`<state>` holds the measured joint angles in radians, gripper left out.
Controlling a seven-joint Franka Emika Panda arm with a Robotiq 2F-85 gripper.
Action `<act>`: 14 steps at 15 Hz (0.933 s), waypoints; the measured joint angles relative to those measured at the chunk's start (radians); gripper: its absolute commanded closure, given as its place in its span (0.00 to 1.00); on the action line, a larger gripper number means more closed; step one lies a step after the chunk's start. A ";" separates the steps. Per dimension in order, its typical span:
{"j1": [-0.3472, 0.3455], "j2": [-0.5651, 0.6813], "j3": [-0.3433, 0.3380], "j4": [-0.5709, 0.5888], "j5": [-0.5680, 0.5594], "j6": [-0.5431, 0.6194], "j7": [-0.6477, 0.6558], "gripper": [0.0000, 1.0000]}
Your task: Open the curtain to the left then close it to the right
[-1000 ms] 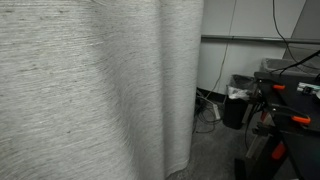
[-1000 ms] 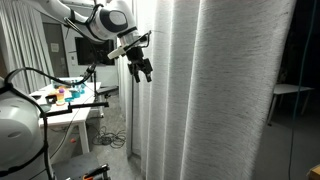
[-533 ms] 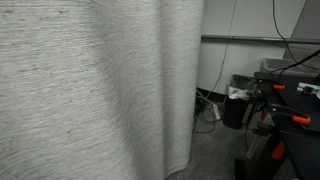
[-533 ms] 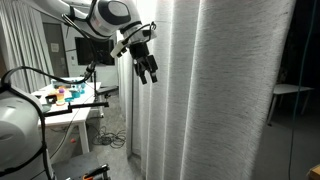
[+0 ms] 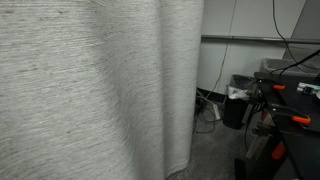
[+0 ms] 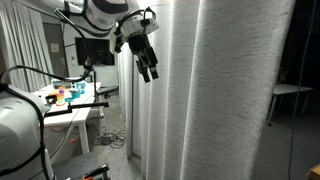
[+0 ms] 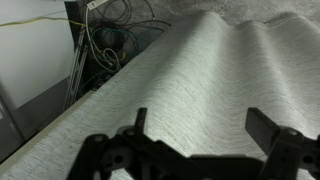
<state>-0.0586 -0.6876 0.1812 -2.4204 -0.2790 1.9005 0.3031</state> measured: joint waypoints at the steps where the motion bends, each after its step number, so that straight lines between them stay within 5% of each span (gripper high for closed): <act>1: 0.000 0.003 0.000 0.000 0.000 0.000 0.000 0.00; 9: -0.002 0.018 -0.004 0.000 0.001 0.012 0.005 0.00; 14: -0.075 0.065 -0.073 0.016 -0.029 0.093 0.025 0.00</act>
<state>-0.1339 -0.6222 0.1081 -2.4046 -0.3082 1.9939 0.3285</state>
